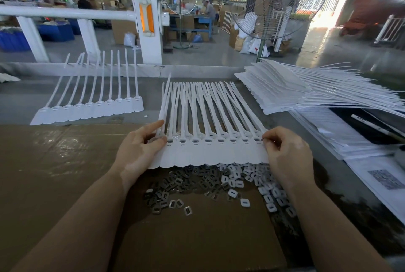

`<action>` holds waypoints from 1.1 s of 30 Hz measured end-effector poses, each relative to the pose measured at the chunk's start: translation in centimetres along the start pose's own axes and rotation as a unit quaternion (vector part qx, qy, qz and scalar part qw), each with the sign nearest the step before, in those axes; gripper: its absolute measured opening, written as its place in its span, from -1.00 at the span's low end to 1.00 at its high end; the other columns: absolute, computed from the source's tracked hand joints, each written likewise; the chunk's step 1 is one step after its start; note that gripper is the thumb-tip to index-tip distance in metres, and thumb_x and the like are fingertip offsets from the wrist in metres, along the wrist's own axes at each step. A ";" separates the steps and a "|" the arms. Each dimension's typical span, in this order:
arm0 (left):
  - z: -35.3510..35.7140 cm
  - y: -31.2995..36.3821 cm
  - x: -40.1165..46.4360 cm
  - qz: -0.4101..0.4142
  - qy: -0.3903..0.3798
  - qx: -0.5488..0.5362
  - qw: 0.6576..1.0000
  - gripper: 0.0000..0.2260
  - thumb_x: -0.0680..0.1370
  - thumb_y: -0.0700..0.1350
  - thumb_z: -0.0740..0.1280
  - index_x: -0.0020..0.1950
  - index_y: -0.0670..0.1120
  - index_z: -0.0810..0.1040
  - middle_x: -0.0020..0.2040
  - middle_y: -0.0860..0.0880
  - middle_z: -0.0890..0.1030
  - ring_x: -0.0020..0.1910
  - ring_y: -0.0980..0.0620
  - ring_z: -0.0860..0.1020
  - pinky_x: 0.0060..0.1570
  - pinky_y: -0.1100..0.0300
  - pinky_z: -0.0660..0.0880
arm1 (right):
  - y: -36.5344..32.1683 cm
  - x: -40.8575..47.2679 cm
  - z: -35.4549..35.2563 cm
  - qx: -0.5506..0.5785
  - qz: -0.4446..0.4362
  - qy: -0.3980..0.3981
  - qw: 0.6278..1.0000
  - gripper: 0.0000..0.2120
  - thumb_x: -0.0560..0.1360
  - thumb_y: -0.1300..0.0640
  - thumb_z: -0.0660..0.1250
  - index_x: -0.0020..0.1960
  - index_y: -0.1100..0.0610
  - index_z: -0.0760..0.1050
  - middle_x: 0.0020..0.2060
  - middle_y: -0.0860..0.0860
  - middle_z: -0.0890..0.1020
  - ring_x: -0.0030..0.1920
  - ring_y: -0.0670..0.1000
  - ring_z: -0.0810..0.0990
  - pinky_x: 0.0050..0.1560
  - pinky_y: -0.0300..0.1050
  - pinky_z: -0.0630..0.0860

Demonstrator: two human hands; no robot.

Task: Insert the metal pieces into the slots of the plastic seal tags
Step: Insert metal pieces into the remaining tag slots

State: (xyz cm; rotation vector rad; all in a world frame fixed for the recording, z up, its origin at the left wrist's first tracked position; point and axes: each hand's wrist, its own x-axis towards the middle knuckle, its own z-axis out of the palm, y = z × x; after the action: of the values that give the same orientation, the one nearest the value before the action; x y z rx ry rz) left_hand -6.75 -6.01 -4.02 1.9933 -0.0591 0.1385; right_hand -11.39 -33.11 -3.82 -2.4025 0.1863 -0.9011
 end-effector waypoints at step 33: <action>-0.1 0.3 -0.2 0.010 0.002 -0.007 1.000 -0.62 0.52 -0.07 0.37 0.33 0.12 0.48 0.07 0.06 0.54 0.14 0.09 0.48 0.23 0.17 0.35 | -0.4 1.2 -0.9 -0.004 0.037 -0.042 0.998 -0.87 0.54 0.27 0.24 -0.05 0.16 0.57 -0.22 -0.06 0.54 -0.09 0.00 0.53 -0.01 -0.08 0.47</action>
State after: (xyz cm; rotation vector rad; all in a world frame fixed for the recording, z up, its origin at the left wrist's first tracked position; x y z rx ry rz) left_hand -7.02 -6.08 -3.76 1.9789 -0.0783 0.1550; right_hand -11.10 -33.57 -2.42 -2.4183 0.2446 -0.7662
